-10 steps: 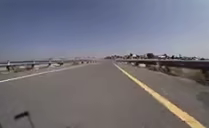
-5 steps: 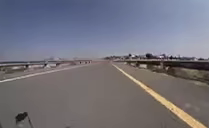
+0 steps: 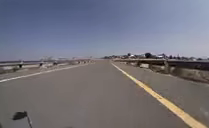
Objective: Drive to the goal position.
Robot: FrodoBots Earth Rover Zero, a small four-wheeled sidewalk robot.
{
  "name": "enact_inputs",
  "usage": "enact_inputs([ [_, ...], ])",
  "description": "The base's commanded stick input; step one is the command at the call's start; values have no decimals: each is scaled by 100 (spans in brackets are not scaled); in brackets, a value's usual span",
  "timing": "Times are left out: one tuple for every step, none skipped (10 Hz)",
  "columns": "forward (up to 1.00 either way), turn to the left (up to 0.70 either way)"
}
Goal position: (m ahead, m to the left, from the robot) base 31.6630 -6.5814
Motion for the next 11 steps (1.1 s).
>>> enact_inputs([
  [100, 0],
  [100, 0],
  [100, 0],
  [100, 0],
  [100, 0],
  [100, 0],
  [100, 0],
  [100, 0],
  [100, 0],
  [100, 0],
  [100, 0],
])
